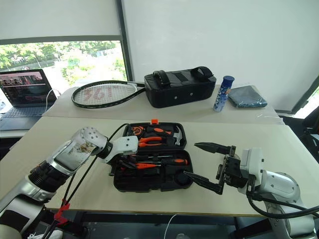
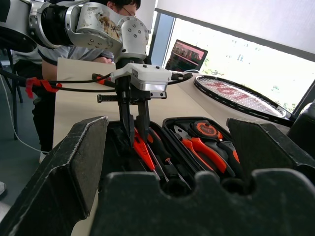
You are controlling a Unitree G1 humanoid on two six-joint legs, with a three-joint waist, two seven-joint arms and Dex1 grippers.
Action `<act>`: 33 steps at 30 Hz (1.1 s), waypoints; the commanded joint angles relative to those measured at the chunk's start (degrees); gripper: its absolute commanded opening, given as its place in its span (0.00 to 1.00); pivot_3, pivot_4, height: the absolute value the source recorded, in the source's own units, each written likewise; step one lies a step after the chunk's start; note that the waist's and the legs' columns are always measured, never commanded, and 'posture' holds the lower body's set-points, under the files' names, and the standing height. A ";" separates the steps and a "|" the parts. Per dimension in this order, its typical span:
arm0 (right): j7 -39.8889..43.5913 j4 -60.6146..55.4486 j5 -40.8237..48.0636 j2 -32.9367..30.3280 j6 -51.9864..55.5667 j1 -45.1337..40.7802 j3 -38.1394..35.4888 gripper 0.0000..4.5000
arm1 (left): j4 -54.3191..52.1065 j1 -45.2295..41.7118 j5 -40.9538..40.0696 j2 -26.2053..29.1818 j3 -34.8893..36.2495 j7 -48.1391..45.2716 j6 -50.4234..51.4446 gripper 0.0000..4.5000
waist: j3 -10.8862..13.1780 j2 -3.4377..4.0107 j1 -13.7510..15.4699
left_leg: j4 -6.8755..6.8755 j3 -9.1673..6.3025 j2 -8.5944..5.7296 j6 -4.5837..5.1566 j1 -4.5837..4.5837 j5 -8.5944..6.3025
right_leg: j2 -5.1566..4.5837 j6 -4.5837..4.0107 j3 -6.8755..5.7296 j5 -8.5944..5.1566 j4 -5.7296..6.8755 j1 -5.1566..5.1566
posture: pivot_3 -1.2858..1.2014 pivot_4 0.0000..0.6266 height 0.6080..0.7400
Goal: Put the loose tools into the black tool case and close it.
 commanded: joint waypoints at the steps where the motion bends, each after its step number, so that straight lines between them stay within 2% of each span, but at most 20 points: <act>1: -0.63 -1.62 0.95 -0.03 -0.54 -0.27 -0.98 1.00 | -1.57 -0.02 0.51 0.87 0.67 -0.44 0.00 0.10 | 0.00 0.00 0.04 | 0.00 0.00 0.00 0.00 0.00 0.00 | 0.00 0.00 0.00 0.00 0.00 0.00 | 0.52 0.24 1.00; 20: -1.05 -1.32 0.38 0.40 -0.57 -1.28 -0.09 1.00 | 3.66 2.62 2.68 -2.17 -0.36 0.00 -7.23 0.10 | -0.01 0.02 0.32 | 0.17 0.01 -0.01 0.00 0.11 0.00 | -0.01 0.01 0.01 0.00 0.12 0.14 | 0.52 0.24 1.00; 27: -1.38 -1.25 0.63 -0.02 -0.35 -1.56 0.24 1.00 | 3.32 2.07 2.25 -4.20 0.57 0.04 -5.93 0.10 | -0.01 0.02 0.23 | 0.21 0.00 0.00 0.00 0.11 0.00 | 0.00 0.01 0.01 0.00 0.17 0.13 | 0.52 0.24 1.00; 33: -1.50 -1.22 0.65 0.01 -0.36 -1.67 0.44 1.00 | 2.73 2.36 5.13 -2.69 -1.36 -0.41 -4.90 0.10 | -0.01 0.02 0.15 | 0.21 0.00 0.00 0.00 0.09 0.00 | 0.00 0.01 0.02 0.00 0.16 0.12 | 0.52 0.24 1.00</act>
